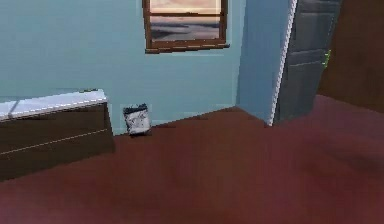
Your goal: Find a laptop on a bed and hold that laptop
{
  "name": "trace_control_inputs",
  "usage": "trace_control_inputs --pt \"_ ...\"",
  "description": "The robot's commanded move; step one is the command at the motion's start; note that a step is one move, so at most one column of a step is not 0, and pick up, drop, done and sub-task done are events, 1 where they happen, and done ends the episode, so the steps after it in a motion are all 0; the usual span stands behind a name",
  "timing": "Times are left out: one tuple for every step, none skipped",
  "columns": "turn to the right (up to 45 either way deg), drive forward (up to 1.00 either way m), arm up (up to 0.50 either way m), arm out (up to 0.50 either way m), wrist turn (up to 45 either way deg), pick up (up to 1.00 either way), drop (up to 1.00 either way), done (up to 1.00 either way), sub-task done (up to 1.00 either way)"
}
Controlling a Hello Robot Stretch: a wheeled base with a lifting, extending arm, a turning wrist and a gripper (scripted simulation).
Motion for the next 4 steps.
trace_control_inputs --pt "9.0 0.0 0.0 0.0 0.0 0.0 0.0 0.0 0.0" --pt "0.0 0.3 0.0 0.0 0.0 0.0 0.0 0.0 0.0" --pt "39.0 0.0 0.0 0.0 0.0 0.0 0.0 0.0 0.0" --pt "0.0 1.0 0.0 0.0 0.0 0.0 0.0 0.0 0.0"
